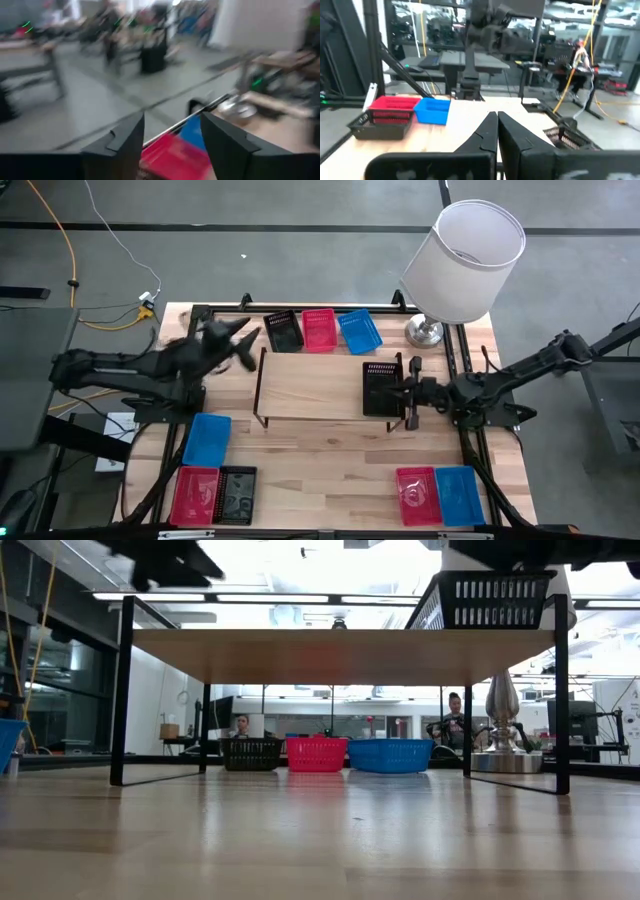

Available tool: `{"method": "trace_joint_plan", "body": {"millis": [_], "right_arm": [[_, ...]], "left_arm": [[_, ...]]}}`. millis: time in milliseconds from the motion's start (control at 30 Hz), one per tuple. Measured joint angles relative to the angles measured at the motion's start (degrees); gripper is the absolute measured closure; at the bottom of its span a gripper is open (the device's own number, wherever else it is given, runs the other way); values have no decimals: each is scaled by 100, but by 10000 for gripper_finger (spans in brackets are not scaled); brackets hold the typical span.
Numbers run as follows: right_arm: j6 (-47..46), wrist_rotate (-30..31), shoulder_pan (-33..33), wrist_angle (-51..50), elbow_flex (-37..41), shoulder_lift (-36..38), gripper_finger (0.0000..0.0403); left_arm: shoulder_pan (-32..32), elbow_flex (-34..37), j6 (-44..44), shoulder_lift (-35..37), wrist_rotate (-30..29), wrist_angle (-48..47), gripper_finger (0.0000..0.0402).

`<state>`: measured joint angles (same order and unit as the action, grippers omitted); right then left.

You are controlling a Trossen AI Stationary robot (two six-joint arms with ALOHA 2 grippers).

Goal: Stack baskets on shelf by color
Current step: Stack the top black bin on the black bin on the shelf

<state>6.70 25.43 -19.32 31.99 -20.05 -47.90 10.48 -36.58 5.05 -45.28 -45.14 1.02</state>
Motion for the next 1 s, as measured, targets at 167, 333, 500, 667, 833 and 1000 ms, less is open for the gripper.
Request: {"method": "trace_joint_plan", "body": {"millis": [167, 333, 500, 667, 833, 1000], "right_arm": [[-247, -26, 51, 0, 0, -392, 403], [-327, -43, 58, 0, 0, -574, 403], [-434, -42, 58, 46, 0, -572, 403], [-647, -48, 58, 13, 0, -572, 403], [-697, -68, 53, 0, 0, -572, 403], [-823, -103, 54, -1, 0, -572, 403]], "left_arm": [[1163, -1277, 1180, -1403, 708, -1433, 190], [2188, -2221, 2070, -2560, 1529, -2542, 188], [2936, -2437, 2809, -3318, 2147, -2786, 188], [3375, -2443, 3713, -3935, 3122, -3069, 188], [3431, -2443, 4042, -4302, 3250, -3118, 188], [3407, -2443, 4267, -4419, 3010, -3140, 188]]}}
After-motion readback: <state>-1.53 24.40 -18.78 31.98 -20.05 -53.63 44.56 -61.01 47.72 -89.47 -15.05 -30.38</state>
